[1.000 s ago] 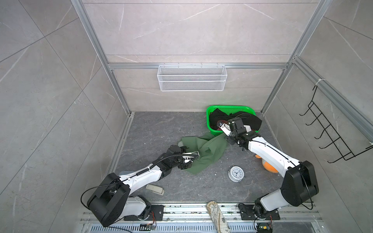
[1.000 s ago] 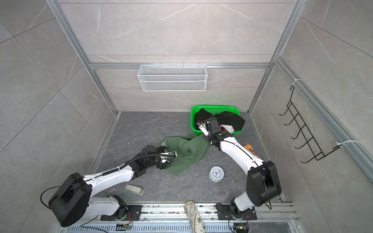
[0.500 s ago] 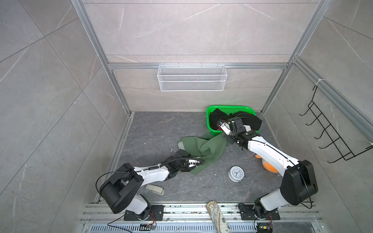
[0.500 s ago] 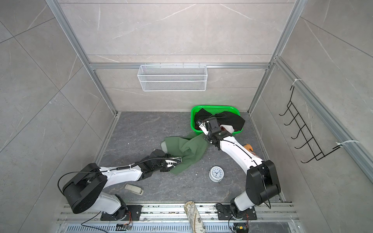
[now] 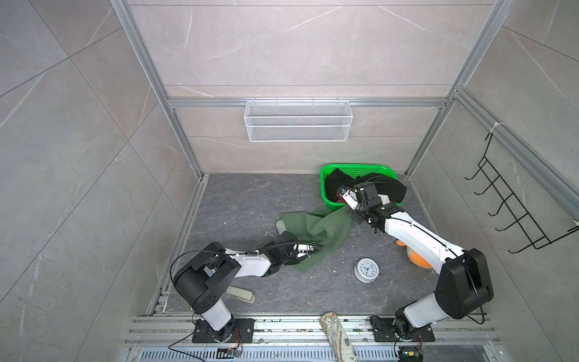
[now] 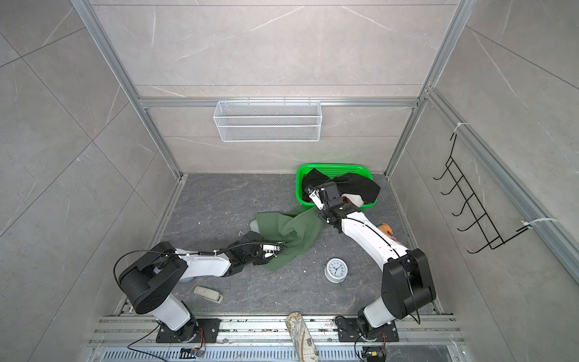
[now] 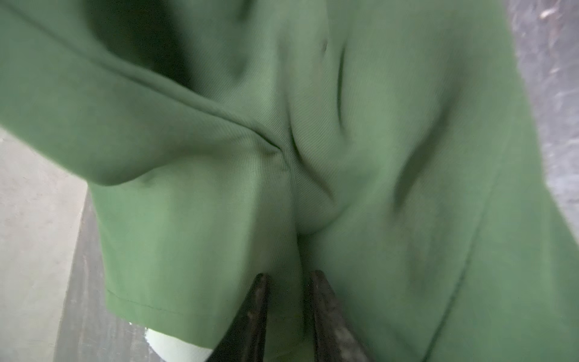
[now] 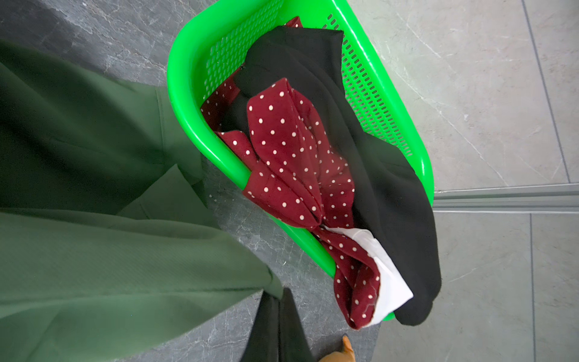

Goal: Fold and stack skirts
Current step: Flatten out the skirt at the center of the table.

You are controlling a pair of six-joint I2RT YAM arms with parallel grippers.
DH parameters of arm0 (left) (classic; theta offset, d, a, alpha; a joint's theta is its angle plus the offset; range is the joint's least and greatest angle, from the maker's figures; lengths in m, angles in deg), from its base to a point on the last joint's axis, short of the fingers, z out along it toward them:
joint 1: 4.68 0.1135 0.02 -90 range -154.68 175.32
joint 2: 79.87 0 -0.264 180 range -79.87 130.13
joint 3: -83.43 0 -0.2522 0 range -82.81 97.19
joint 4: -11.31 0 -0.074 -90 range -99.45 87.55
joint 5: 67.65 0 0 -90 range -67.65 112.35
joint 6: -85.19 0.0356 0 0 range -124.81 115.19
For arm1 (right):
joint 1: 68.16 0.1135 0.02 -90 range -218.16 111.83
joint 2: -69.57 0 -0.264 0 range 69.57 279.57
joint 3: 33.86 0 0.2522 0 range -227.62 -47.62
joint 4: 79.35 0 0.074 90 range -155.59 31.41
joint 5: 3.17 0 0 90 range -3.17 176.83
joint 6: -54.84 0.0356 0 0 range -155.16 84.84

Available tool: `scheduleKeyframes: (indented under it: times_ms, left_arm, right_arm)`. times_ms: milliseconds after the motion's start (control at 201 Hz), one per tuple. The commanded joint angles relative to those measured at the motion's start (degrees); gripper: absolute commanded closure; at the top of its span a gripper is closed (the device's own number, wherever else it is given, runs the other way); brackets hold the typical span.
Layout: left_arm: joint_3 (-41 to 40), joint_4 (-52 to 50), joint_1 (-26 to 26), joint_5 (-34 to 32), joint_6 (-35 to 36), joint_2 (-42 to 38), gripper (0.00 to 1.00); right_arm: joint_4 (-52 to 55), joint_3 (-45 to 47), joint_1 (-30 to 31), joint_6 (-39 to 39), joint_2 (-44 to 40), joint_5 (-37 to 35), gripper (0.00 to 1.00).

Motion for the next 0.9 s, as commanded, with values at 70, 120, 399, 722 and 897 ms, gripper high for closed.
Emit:
scheduleKeyframes:
  times_ms: [70,120,399,722,897]
  left_arm:
    - [1.71,2.50,-0.12,-1.08,-0.64,1.49,0.88]
    - [1.62,2.41,-0.12,-1.05,-0.73,1.69,0.93]
    - [1.43,1.55,0.52,-3.55,-2.23,-4.01,1.00]
    - [10.31,-8.82,6.68,-17.16,-11.26,-20.51,1.00]
    - [18.93,-16.34,10.29,-25.83,-13.34,-26.48,1.00]
  right_arm:
    - [-1.81,0.76,-0.51,1.27,-0.47,0.57,1.00]
    - [-1.97,0.91,-0.43,1.31,-0.49,0.65,1.00]
    - [-2.42,0.78,-1.23,1.15,-0.82,1.77,1.00]
    - [2.26,-6.10,-2.77,3.38,-1.38,9.79,1.00]
    - [4.66,-9.02,-2.72,3.12,-3.88,14.61,1.00]
